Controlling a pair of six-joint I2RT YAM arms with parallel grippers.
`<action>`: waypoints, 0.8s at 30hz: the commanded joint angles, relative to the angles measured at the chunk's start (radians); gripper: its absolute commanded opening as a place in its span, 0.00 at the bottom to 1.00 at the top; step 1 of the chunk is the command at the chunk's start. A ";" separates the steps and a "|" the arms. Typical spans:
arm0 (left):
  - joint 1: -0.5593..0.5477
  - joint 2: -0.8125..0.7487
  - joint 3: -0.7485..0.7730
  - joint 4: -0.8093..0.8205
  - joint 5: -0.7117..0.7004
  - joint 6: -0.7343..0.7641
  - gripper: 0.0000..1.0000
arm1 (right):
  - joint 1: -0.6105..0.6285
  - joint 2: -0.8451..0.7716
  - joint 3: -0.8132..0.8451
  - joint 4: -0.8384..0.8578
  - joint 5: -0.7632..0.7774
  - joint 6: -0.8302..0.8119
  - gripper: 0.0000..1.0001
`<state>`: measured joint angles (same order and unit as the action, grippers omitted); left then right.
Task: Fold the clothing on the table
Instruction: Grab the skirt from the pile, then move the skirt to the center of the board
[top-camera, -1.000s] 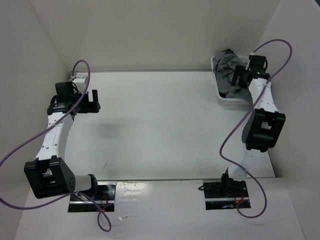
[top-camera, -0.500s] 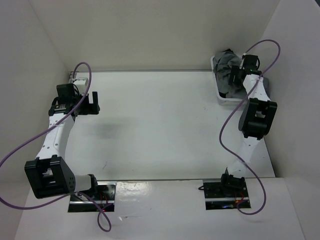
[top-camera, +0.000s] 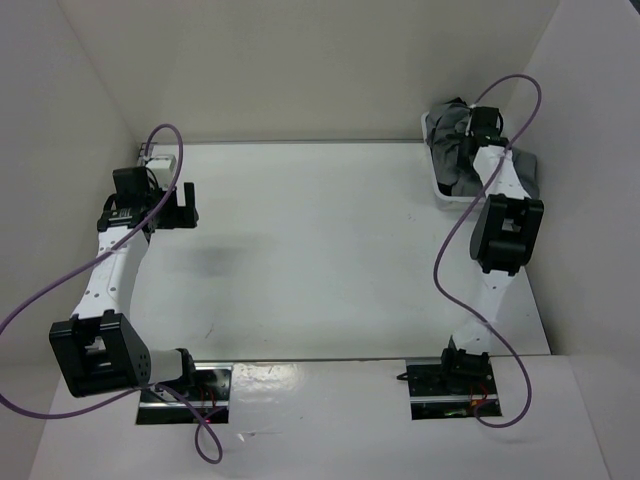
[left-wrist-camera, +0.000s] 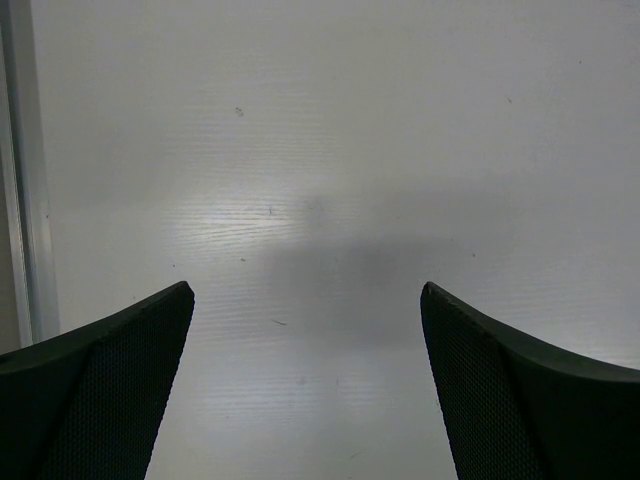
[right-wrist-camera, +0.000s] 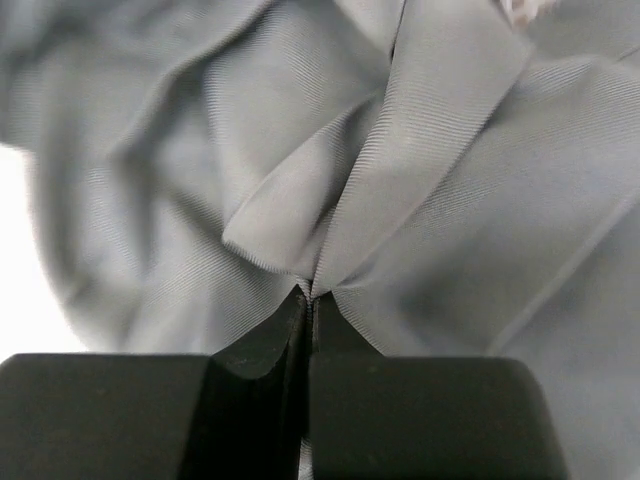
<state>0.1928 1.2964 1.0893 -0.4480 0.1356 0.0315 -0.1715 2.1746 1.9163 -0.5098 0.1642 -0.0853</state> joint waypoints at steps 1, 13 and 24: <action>-0.003 -0.009 -0.002 0.025 0.018 0.025 1.00 | 0.032 -0.231 0.041 0.019 -0.026 0.028 0.00; -0.003 -0.031 -0.011 0.025 0.047 0.034 1.00 | 0.191 -0.541 0.240 -0.190 -0.029 0.019 0.00; -0.003 -0.040 -0.020 0.025 0.076 0.044 1.00 | 0.610 -0.788 0.236 -0.217 -0.202 0.016 0.00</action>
<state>0.1928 1.2835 1.0786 -0.4427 0.1799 0.0540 0.4557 1.4899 2.0834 -0.7368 0.0845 -0.0887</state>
